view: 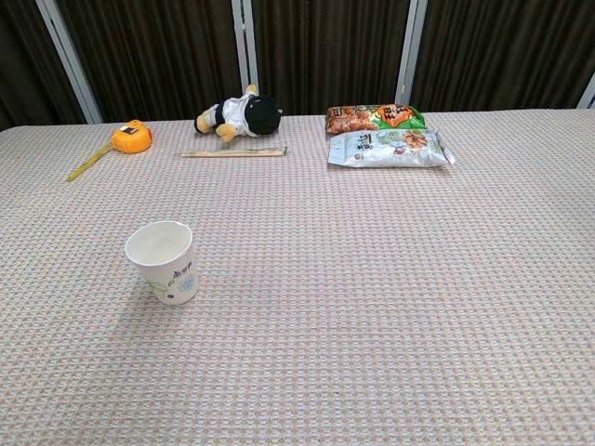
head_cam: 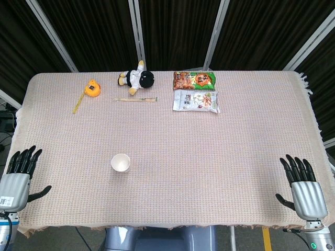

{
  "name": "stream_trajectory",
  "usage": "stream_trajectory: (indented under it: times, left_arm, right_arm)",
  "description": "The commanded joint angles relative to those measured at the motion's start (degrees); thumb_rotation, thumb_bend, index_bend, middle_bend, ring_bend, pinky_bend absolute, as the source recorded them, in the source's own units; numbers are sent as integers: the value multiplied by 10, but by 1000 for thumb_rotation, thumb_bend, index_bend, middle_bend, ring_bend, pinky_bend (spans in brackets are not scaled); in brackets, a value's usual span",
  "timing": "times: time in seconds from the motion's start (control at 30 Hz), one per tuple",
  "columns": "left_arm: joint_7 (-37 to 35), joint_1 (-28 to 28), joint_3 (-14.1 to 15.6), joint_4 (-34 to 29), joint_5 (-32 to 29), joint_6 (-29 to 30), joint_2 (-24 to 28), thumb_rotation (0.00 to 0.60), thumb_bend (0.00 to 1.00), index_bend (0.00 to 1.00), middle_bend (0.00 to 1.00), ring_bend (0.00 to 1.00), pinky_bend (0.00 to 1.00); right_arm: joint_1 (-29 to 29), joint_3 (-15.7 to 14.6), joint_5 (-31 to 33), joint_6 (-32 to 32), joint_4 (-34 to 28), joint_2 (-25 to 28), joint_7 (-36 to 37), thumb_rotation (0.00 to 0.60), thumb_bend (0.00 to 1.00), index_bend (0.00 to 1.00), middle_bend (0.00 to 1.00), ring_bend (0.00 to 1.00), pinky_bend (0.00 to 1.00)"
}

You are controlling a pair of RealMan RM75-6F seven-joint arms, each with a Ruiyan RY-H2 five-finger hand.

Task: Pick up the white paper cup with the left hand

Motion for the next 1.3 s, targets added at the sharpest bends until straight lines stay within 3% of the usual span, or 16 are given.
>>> stream_trajectory:
  times: [0.03, 0.77, 1.17, 1.3]
  left_arm:
    - [6, 2, 0, 0, 1, -5, -2, 600, 7, 0, 0, 0, 0]
    - [-13, 9, -11, 6, 24, -13, -4, 600, 7, 0, 0, 0, 0]
    - [19, -16, -28, -26, 16, -54, -8, 600, 13, 0, 0, 0, 0]
    - [59, -51, -47, -67, 0, -104, -11, 600, 14, 0, 0, 0, 0]
  right_arm:
    - [0, -1, -3, 1, -1, 0, 0, 600, 13, 0, 0, 0, 0]
    - [-1, -7, -5, -2, -10, 5, -1, 600, 13, 0, 0, 0, 0]
    - [2, -8, -2, -11, -10, 4, -3, 600, 14, 0, 0, 0, 0]
    - [0, -8, -2, -9, -15, 9, 4, 600, 13, 0, 0, 0, 0]
